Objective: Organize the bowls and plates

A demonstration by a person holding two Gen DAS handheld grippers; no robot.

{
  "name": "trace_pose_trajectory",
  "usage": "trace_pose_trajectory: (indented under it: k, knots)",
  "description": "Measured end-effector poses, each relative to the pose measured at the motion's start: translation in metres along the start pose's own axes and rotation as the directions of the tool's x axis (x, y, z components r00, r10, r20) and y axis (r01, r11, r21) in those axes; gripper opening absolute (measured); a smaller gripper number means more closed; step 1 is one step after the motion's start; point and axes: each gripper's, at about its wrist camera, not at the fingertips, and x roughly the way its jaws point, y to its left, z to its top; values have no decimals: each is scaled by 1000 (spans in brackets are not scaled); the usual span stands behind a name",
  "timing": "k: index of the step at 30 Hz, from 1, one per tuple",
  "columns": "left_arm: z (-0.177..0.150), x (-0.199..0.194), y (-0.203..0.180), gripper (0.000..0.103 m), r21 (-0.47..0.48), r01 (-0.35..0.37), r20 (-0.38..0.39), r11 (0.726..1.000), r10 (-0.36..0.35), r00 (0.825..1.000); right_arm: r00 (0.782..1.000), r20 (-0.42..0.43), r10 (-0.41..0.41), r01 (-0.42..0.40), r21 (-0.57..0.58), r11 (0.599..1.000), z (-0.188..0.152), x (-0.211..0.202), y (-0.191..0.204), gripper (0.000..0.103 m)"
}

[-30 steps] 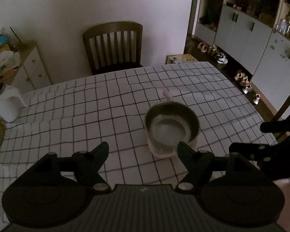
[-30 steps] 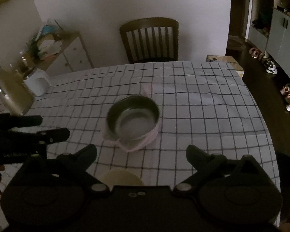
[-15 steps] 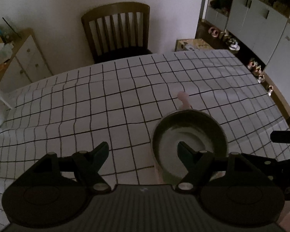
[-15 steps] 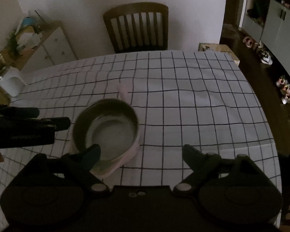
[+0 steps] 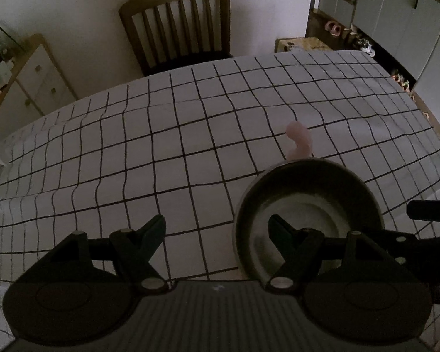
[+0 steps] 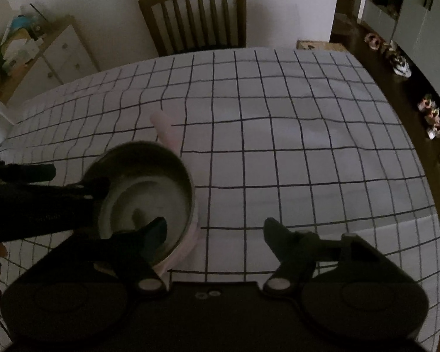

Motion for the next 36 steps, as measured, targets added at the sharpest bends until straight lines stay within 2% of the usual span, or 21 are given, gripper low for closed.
trace_pose_trajectory:
  k: [5, 7, 8, 13, 16, 20, 25, 36]
  knots:
    - [0, 7, -5, 55, 22, 11, -15, 1000, -11, 1000, 1000, -23, 10, -10, 16, 1000, 0, 9, -2, 57]
    - [-1, 9, -6, 41, 19, 21, -22, 1000, -21, 1000, 1000, -26, 15, -15, 13, 1000, 0, 11, -1, 53]
    - [0, 10, -7, 38, 16, 26, -27, 1000, -26, 999, 999, -28, 18, -18, 13, 1000, 0, 11, -1, 51]
    - [0, 14, -8, 23, 9, 22, -44, 1000, -21, 999, 999, -30, 30, -30, 2, 1000, 0, 10, 5, 39]
    - [0, 15, -8, 17, 9, 19, -51, 1000, -18, 999, 999, -30, 22, -22, -11, 1000, -1, 9, 11, 36]
    - [-1, 13, -9, 12, 13, 21, -57, 1000, -20, 998, 999, -29, 17, -18, -22, 1000, -3, 7, 20, 30]
    - [-2, 10, -11, 7, 18, 22, -54, 1000, -21, 998, 999, -28, 31, -32, -35, 999, -4, 1, 27, 14]
    - [-10, 0, -15, 5, 2, 8, -42, 1000, -8, 999, 1000, -5, 5, -5, -34, 999, -6, -9, 33, 10]
